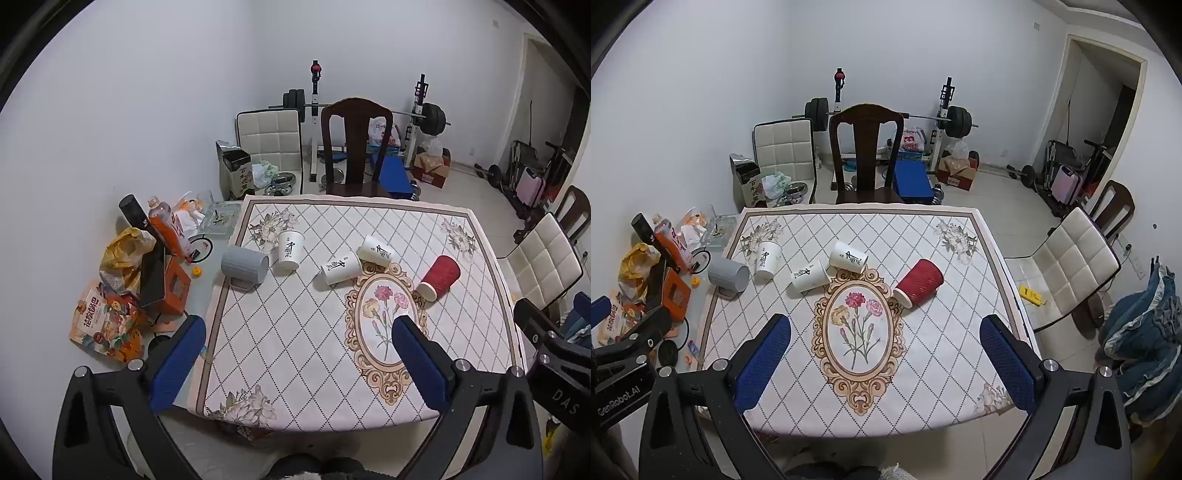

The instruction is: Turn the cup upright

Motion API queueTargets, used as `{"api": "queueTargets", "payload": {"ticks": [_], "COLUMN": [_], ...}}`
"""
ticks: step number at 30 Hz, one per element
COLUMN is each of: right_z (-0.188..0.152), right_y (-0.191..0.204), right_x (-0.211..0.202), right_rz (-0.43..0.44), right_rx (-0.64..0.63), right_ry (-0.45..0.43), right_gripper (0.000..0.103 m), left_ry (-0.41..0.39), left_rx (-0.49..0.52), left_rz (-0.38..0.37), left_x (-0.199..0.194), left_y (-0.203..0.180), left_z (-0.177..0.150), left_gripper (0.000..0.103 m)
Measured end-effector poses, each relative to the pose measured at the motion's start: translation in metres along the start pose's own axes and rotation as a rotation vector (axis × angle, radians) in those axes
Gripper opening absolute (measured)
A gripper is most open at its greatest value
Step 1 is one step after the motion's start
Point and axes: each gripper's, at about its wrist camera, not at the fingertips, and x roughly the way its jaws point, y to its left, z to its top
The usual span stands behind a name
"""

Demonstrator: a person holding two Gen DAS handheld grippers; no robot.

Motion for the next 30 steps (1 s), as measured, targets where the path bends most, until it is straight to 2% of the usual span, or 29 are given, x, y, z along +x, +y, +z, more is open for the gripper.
{"api": "queueTargets", "payload": {"ticks": [30], "right_z": [0.000], "right_y": [-0.004], "right_x": [-0.008], "right_rz": [-0.012], "right_rx": [-0.009], "right_ry": [0.002], "right_gripper": [0.103], "left_ry": [-0.025], "left_rx": [-0.001], "left_rz": [-0.002], "left_x": [-0.006], "left_y": [-0.003], "left_z": [0.004], "left_gripper": [0.103]}}
